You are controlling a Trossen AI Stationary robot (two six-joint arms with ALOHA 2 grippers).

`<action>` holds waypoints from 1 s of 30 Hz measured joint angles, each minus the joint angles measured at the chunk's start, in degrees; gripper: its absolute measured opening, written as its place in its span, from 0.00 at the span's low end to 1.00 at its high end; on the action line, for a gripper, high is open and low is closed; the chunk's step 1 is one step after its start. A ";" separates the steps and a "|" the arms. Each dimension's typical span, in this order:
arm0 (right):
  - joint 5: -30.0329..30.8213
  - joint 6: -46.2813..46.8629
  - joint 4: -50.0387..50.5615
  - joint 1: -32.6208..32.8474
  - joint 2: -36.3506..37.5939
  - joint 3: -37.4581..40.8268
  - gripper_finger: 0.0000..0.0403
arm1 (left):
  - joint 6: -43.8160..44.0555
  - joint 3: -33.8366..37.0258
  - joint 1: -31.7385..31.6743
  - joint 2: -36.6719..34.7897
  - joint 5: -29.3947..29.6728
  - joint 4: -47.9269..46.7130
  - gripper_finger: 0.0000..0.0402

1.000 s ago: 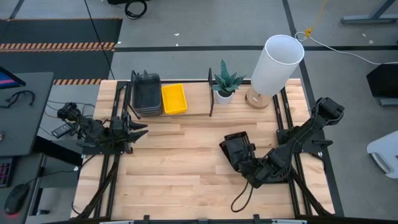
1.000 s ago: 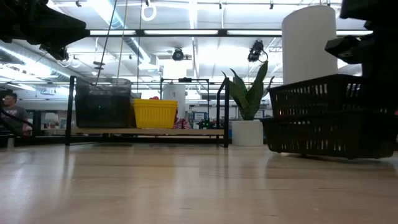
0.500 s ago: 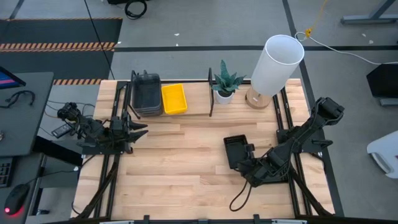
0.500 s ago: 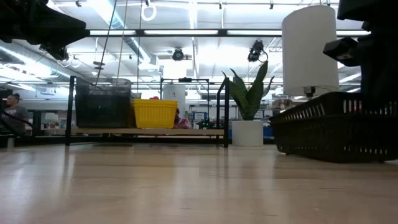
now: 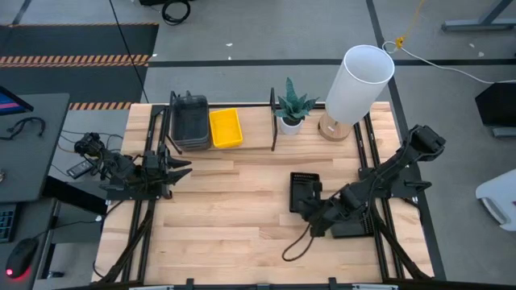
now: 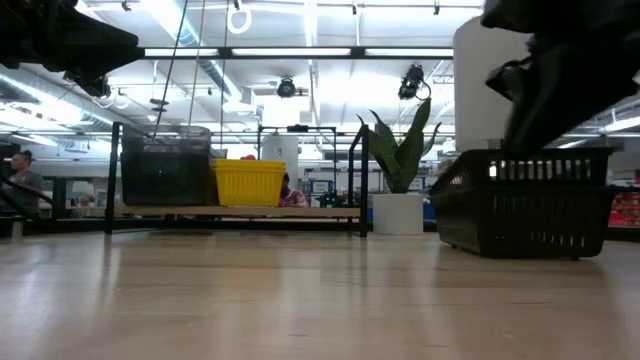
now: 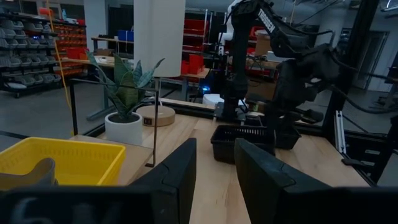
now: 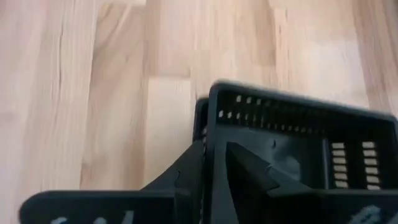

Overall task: Stack baskets on shelf by color
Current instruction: Stack the top black bin on the left black bin, then stack the bottom black bin on the top black bin

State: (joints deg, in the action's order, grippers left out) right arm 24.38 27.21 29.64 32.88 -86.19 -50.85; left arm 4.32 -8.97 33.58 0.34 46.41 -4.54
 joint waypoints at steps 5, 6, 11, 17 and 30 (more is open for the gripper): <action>-2.06 -0.15 -3.89 -2.22 0.00 0.00 0.24 | 0.00 0.00 0.00 0.00 0.00 0.00 0.29; -2.98 0.14 -4.18 -2.41 0.00 0.00 0.25 | 0.00 0.00 0.00 0.00 0.01 0.00 0.29; -11.90 4.80 -3.67 -2.68 0.38 -1.88 0.27 | 0.00 0.00 0.00 0.00 0.02 0.00 0.29; -15.29 21.10 -1.55 -0.40 0.57 -5.30 0.25 | 0.00 0.00 0.00 0.00 0.01 0.00 0.29; -14.64 61.21 23.01 5.92 0.26 -6.38 0.25 | 0.00 0.00 -0.02 0.00 0.01 0.01 0.29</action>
State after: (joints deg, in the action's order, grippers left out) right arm 9.74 88.41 52.64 38.80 -85.93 -57.23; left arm 4.32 -8.97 33.56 0.34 46.42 -4.52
